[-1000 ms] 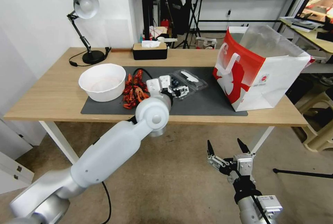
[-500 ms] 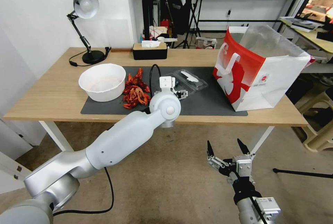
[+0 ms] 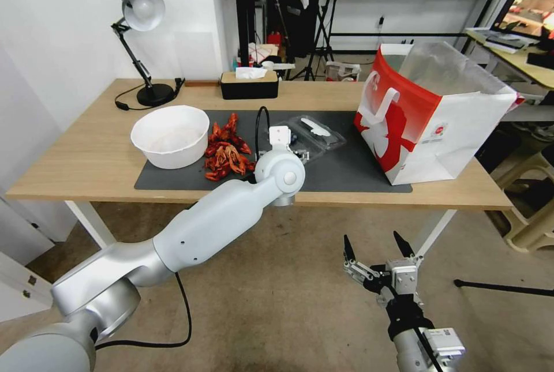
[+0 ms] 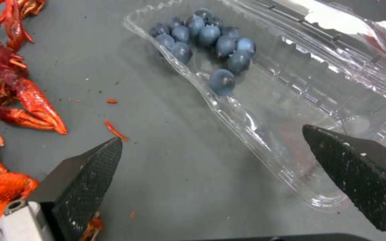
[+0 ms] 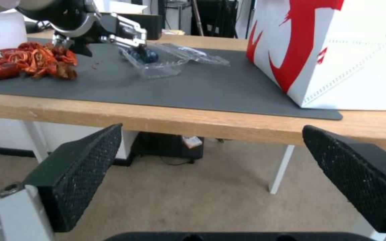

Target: Close the takeout container lid, then place the container into the takeout bag.

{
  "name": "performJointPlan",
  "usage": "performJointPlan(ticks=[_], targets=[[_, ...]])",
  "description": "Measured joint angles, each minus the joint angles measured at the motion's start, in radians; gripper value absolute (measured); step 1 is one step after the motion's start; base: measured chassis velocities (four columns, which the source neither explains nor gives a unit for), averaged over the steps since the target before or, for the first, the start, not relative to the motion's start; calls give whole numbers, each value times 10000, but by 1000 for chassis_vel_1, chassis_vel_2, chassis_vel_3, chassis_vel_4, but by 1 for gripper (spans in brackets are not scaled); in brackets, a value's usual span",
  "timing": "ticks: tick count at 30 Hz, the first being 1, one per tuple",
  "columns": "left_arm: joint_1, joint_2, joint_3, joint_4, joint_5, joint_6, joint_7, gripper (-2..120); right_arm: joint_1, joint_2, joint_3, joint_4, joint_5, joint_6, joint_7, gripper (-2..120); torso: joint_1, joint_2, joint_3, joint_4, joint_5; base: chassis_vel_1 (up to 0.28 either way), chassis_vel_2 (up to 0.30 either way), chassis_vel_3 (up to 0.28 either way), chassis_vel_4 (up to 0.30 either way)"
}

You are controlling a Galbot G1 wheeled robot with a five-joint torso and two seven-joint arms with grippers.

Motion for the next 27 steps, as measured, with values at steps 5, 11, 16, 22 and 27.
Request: performJointPlan(ticks=[5, 11, 16, 22, 27], targets=[[-20, -76, 66, 101, 0, 81, -27, 100, 11, -73, 40, -18, 53, 0, 7, 100, -1, 0, 0, 0, 0, 0, 0, 0, 0], [-70, -31, 165, 129, 16, 220, -123, 100, 23, -86, 54, -18, 58, 0, 11, 100, 0, 0, 0, 0, -1, 0, 0, 0, 0], [-137, 31, 230, 117, 4, 348, -156, 100, 46, -83, 51, -42, 59, 0, 11, 100, -1, 0, 0, 1, 0, 0, 0, 0, 0], [-169, 22, 285, 128, -29, 431, -186, 100, 56, -77, 43, -56, 57, 0, 11, 100, -2, 0, 0, 0, -1, 0, 0, 0, 0], [-148, 49, 339, 124, -61, 473, -214, 100, 62, -84, 48, -56, 54, 2, 12, 100, -2, 0, 0, 0, 0, 0, 0, 0, 0]])
